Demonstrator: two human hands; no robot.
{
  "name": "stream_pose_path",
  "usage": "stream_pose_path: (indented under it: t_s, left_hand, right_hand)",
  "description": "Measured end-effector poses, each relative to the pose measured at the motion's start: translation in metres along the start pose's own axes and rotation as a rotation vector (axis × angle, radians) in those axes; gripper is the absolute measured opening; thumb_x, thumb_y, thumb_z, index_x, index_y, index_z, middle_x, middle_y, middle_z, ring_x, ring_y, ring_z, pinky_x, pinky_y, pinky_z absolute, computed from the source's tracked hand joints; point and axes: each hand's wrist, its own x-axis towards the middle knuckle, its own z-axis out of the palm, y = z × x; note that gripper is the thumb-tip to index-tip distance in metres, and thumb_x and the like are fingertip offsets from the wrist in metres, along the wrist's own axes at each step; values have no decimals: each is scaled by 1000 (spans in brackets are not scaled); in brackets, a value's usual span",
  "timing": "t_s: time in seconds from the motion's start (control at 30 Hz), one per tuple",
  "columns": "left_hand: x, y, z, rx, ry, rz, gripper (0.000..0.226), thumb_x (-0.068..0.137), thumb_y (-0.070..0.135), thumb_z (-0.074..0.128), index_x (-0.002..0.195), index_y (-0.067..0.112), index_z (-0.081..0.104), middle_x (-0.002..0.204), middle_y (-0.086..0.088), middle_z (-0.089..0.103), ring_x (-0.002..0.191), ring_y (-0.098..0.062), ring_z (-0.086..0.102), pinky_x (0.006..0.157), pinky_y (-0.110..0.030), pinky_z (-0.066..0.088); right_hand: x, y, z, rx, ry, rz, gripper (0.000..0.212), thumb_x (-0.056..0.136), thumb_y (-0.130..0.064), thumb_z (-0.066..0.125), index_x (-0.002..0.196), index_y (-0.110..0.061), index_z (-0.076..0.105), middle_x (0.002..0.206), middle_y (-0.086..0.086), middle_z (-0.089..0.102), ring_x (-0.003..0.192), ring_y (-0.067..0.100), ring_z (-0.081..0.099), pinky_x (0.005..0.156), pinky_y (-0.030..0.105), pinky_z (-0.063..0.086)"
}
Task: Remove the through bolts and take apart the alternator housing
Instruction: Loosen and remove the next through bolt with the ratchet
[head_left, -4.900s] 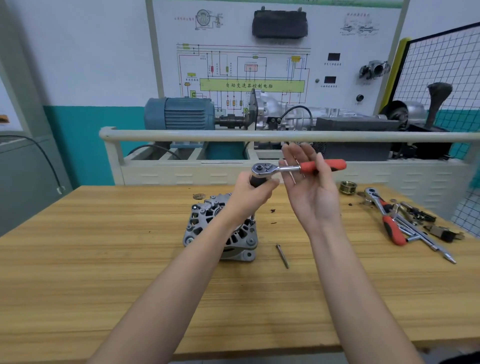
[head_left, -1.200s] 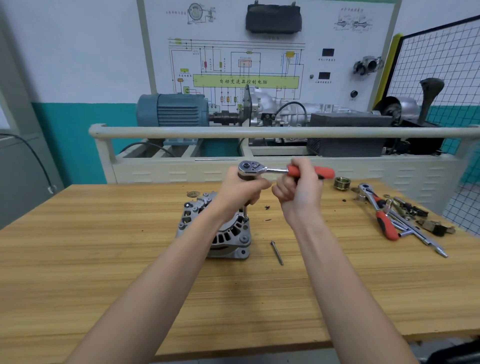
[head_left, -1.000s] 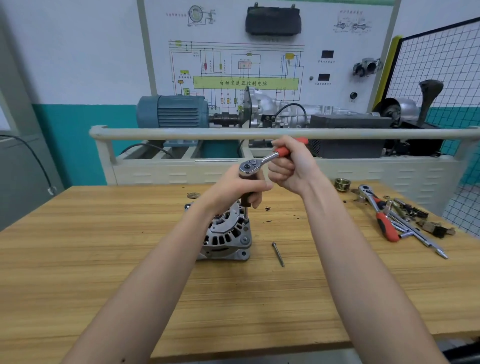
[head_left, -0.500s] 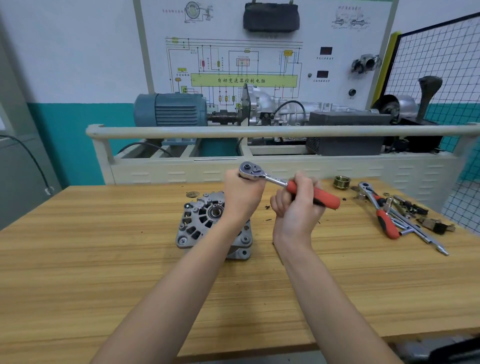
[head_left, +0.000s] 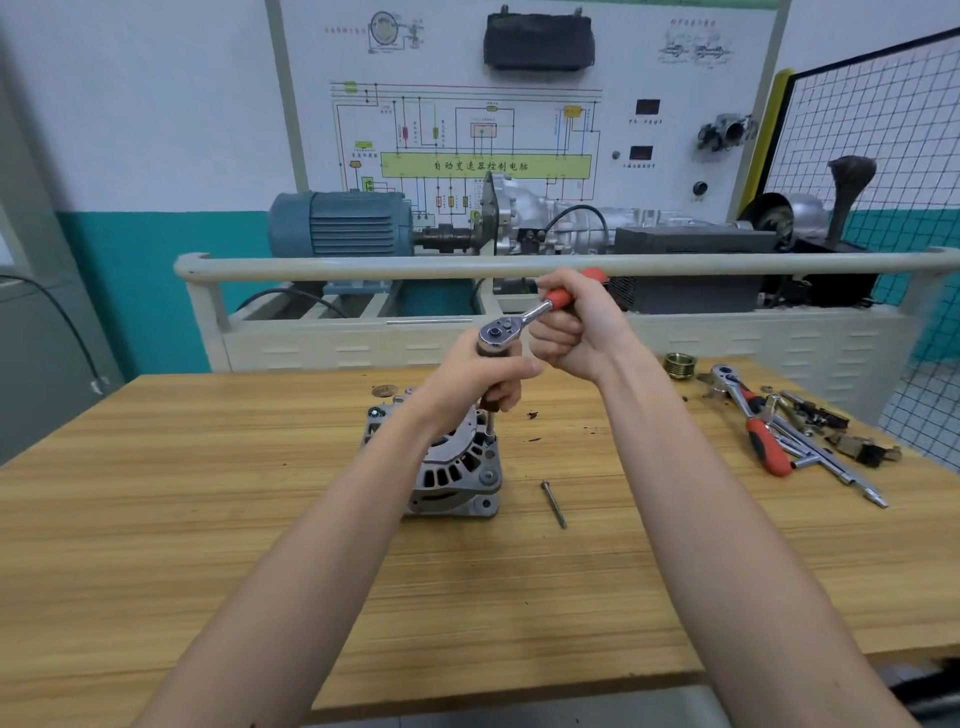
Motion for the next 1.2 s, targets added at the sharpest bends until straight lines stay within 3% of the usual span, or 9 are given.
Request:
stream_pose_path:
  t_s: [0.17,0.3,0.43,0.57,0.77,0.87,1.0,1.2]
  left_hand:
    - [2,-10,14,-31,264,24,49,81,-17,51,47,15,36,37,7,32,33,-9,26,38,-17,24]
    - [5,-11,26,-11,442,50,43,81,-14,53,53,15,36,42,8,32,39,-6,27,40,-19,24]
    - [6,-15,34,-1,588,52,42,81,-8,57,54,16,36,50,4,30,50,-11,25,46,-26,22]
    - [3,-15,29,5,516,17,43,80,-8,58,53,17,37,42,10,33,42,-7,28,43,-22,25]
    - [-3,-1,0,115,76,8,31,79,4,65,52,13,51,46,-1,49,50,-21,50,61,-34,42]
    - [0,4,-1,18,-35,3,38,81,0,62,50,14,46,43,-1,40,40,-18,43,50,-27,36]
    - [2,-3,9,-1,91,0,47,85,-12,54,49,13,36,40,4,32,36,-11,25,41,-19,24]
    - [3,-8,21,42,436,66,41,83,-12,55,55,13,39,47,2,36,44,-11,30,44,-24,26]
  right_hand:
    - [-8,17,11,139,213,-173,53,92,-13,41,40,-22,36,31,-8,18,27,7,13,30,15,14]
    - [-36,45,22,250,508,-460,38,87,-7,49,52,-17,38,35,-6,23,32,9,16,37,17,17]
    - [-59,81,36,282,566,-691,30,88,-10,51,62,-19,39,38,-7,29,33,9,23,39,19,23]
    - [-54,69,29,248,525,-601,34,91,-8,49,60,-16,38,37,-7,26,32,9,19,38,17,20]
    - [-20,16,4,69,162,-188,54,94,-14,39,40,-21,34,31,-8,19,26,6,14,32,15,13]
    - [-5,3,2,5,32,-57,60,94,-16,37,35,-21,33,29,-7,19,27,6,12,34,17,10]
    - [-5,8,7,65,78,-93,60,94,-14,38,35,-21,34,30,-7,18,27,6,12,32,16,11]
    - [-43,56,28,210,532,-507,33,87,-9,51,58,-16,40,37,-7,27,33,9,20,36,18,20]
